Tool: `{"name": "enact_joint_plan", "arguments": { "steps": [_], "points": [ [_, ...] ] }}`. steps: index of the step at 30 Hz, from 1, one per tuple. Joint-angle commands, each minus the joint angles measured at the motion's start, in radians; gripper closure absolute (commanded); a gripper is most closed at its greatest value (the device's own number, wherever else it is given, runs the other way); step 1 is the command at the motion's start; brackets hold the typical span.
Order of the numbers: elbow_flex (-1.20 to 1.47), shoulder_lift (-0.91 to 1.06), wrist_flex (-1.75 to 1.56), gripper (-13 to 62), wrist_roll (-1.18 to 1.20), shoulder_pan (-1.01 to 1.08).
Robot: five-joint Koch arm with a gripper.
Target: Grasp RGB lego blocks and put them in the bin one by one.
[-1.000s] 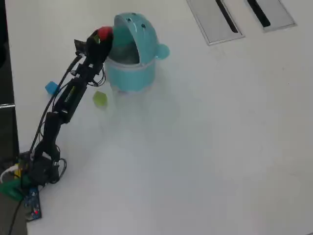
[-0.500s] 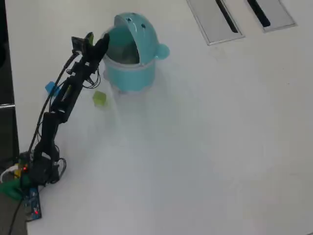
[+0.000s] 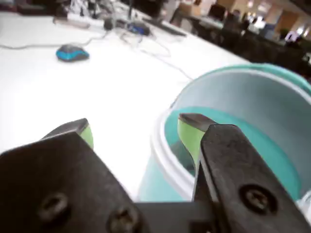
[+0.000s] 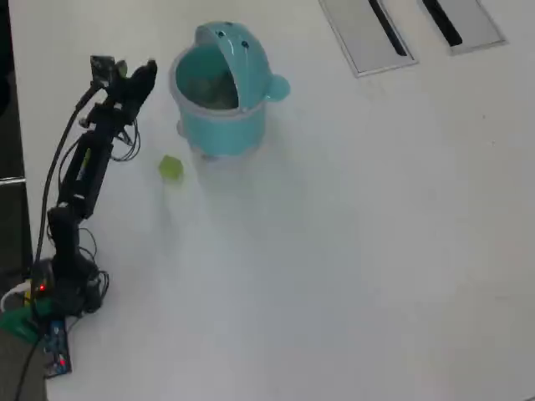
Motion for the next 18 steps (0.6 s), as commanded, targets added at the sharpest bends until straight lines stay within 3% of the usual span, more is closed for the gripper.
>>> {"name": "enact_joint_plan", "arguments": {
  "steps": [1,18],
  "points": [
    [0.032,0.137,-0.032,17.0,0.014,-0.011],
    [0.732,0.449,-0.143,17.0,0.006,-0.005]
  ]
}}
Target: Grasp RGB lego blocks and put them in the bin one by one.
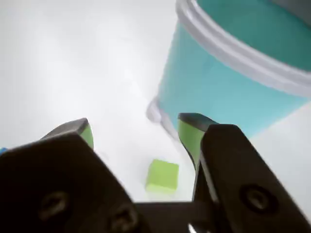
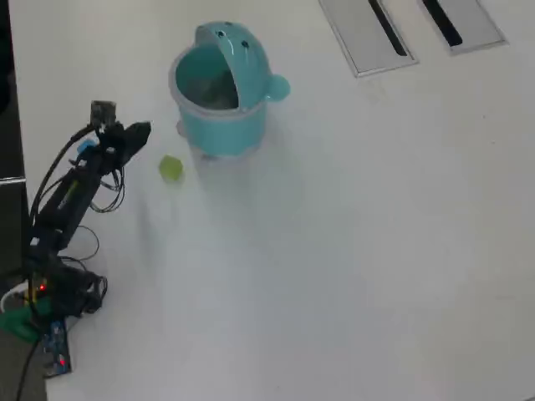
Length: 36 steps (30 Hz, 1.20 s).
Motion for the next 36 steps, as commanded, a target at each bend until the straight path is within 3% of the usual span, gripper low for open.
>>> {"name": "enact_joint_plan", "arguments": {
  "steps": [1,17,36],
  "points": [
    [0.003,0.061,-0.109,17.0,-0.005,-0.003],
    [0.367,0.035,-0.396,17.0,-0.012,0.067],
    [0.376,-0.207,-0.600,17.1,0.008,0.110]
  ]
}}
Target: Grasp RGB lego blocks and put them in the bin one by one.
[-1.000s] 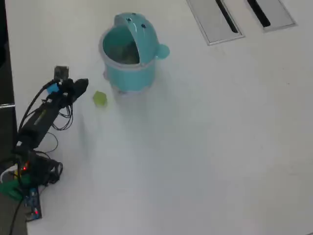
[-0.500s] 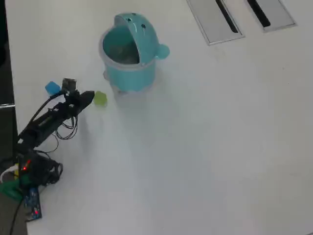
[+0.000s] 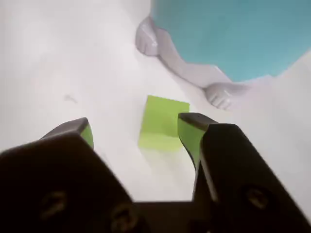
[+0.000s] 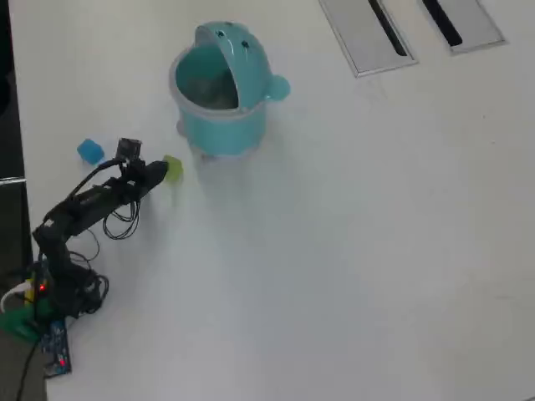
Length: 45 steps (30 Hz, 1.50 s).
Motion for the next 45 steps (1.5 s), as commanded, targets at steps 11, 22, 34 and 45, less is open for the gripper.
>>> {"name": "enact_joint_plan", "arguments": {
  "steps": [11,22,34,45],
  "points": [
    [-0.064,-0.064,-0.072,17.1,0.006,0.074],
    [-0.140,-0.143,-0.089,17.1,0.015,0.089],
    [-0.238,-0.261,-0.114,17.2,0.017,0.092],
    [-0.179,-0.261,-0.224,34.5,0.054,0.038]
  ]
}}
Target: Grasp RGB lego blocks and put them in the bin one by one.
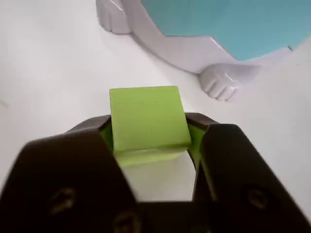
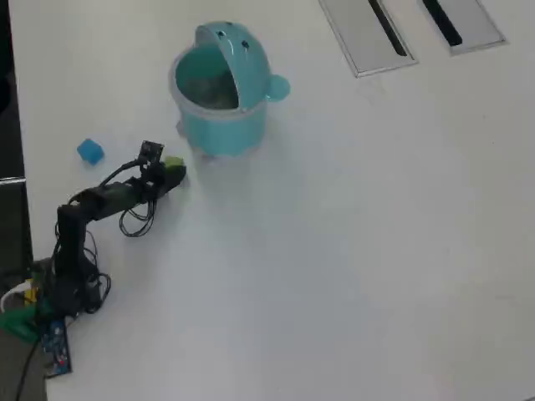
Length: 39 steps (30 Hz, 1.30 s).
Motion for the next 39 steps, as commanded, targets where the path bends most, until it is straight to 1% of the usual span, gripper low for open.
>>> {"name": "enact_joint_plan", "arguments": {
  "steps": [1,12,15,21,28,31,32,35,39],
  "points": [
    [-0.015,0.055,-0.106,34.5,0.028,-0.020],
    [0.057,0.293,-0.049,34.7,0.025,-0.029],
    [0.032,0.362,0.002,36.9,0.025,-0.051],
    [-0.103,0.480,0.146,37.0,0.025,-0.075],
    [-0.327,0.488,0.149,37.1,0.025,-0.117],
    [-0.402,0.479,0.147,39.3,0.025,-0.135],
    [-0.483,0.456,0.150,39.3,0.025,-0.149],
    [-0.571,0.417,0.147,39.2,0.025,-0.158],
    [-0.787,0.316,0.143,39.2,0.029,-0.198]
  ]
}}
